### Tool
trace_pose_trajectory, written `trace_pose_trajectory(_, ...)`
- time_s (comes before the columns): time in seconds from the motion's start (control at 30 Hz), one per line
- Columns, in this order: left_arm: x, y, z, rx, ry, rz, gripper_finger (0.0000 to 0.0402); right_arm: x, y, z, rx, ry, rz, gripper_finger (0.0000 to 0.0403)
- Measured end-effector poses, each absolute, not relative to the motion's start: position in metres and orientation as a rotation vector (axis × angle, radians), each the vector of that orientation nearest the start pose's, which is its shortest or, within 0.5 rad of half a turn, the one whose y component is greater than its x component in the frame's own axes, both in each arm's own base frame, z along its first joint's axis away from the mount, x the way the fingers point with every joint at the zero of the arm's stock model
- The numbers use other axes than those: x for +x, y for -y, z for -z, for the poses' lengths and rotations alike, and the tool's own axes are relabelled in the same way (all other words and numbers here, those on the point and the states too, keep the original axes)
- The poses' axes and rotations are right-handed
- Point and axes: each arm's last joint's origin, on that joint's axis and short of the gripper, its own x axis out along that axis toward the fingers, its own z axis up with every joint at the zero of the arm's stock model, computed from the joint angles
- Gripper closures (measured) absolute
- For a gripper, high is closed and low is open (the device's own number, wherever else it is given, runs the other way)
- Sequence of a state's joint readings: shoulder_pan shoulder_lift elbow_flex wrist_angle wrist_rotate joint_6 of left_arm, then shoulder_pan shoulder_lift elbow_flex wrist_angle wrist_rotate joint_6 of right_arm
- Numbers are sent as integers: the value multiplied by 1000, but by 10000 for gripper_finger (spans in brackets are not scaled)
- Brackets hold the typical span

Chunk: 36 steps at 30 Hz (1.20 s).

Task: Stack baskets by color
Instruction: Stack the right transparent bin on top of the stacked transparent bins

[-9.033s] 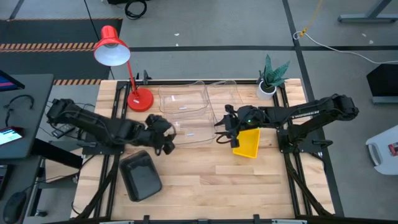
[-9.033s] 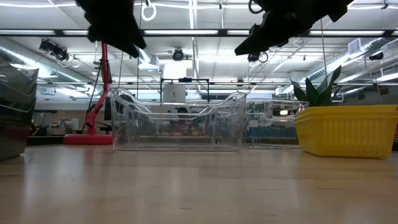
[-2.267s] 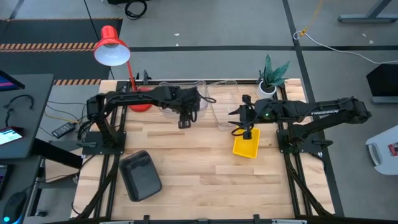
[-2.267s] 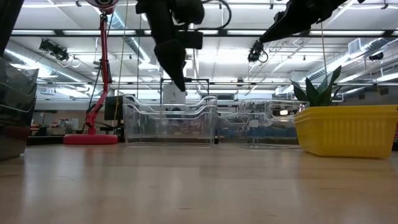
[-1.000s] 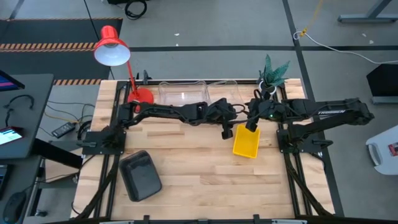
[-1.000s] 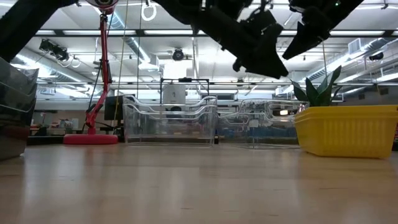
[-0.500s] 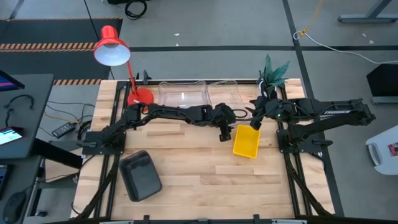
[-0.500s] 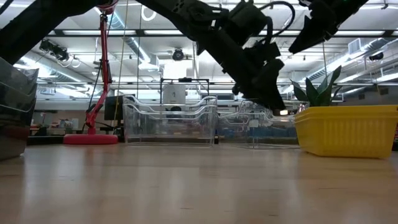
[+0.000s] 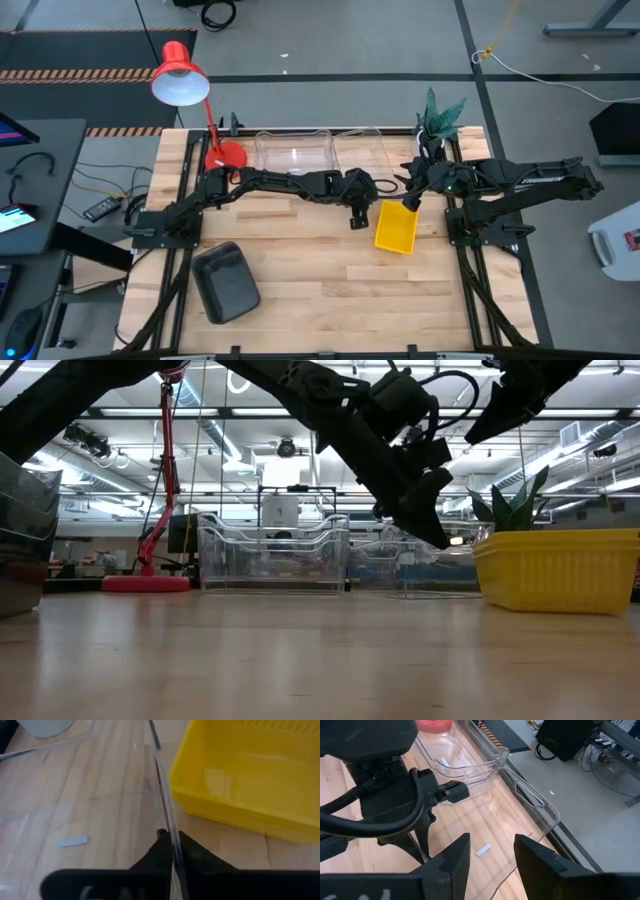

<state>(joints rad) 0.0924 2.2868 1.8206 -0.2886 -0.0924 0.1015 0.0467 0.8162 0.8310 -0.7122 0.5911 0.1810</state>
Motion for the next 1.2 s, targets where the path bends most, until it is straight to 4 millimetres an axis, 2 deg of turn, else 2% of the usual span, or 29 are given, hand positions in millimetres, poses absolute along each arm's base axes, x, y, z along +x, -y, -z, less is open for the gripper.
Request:
trace_pose_trajectory(0.23,506,-47,-186,152,-763,-143,393,154,10,-301,-65,-612,614,245)
trace_pose_trajectory(0.4,510,-39,-206,257,-733,-194,395,154,10,-301,-66,-612,617,245)
trace_pose_trajectory(0.53,512,-35,-222,263,-736,-193,395,153,10,-301,-69,-611,623,245)
trace_pose_trajectory(0.67,509,-23,-232,347,-761,-249,395,153,11,-301,-83,-611,637,245)
trace_pose_trajectory(0.83,507,-12,-255,406,-687,-339,395,152,11,-302,-103,-605,665,245)
trace_pose_trajectory(1.0,507,-15,-258,341,-653,-410,395,150,12,-304,-104,-590,680,245)
trace_pose_trajectory(1.2,508,-18,-264,369,-606,-555,396,149,12,-305,-110,-576,708,245)
